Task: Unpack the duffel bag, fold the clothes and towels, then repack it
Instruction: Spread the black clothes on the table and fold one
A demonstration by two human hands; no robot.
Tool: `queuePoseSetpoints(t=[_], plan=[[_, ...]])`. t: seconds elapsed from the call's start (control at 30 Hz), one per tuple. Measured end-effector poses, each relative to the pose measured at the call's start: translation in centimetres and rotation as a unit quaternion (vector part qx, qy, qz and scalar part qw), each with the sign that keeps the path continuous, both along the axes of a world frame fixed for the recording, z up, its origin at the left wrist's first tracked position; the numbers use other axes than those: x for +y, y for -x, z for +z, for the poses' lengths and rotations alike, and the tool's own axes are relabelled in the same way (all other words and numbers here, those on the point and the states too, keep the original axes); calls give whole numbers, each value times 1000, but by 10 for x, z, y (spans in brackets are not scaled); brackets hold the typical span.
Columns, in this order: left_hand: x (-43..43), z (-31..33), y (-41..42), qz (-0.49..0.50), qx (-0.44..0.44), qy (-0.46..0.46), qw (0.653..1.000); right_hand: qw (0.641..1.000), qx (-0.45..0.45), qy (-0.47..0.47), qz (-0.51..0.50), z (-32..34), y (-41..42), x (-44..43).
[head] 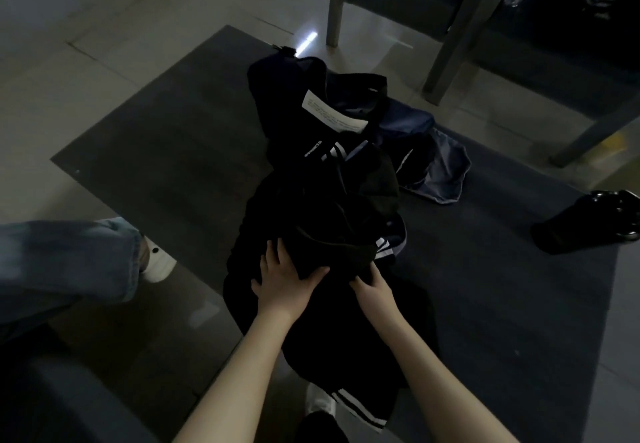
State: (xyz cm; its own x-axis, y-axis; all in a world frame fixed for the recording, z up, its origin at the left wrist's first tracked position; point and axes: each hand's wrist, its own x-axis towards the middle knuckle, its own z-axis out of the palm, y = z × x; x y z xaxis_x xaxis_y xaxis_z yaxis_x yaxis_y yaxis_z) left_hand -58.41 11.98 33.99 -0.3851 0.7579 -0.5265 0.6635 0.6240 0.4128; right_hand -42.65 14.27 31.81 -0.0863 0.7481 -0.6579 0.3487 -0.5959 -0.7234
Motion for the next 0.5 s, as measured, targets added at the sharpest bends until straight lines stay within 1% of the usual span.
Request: queuePoseSetpoints(t=[0.13, 0.27, 0.5], plan=[[18, -4, 18, 30, -20, -6, 999, 999, -14, -16, 26, -4, 18, 28], [32, -9, 28, 45, -18, -17, 999, 998, -29, -27, 40, -8, 29, 49], [37, -12, 31, 25, -3, -2, 1000, 997, 5, -72, 22, -8, 26, 49]])
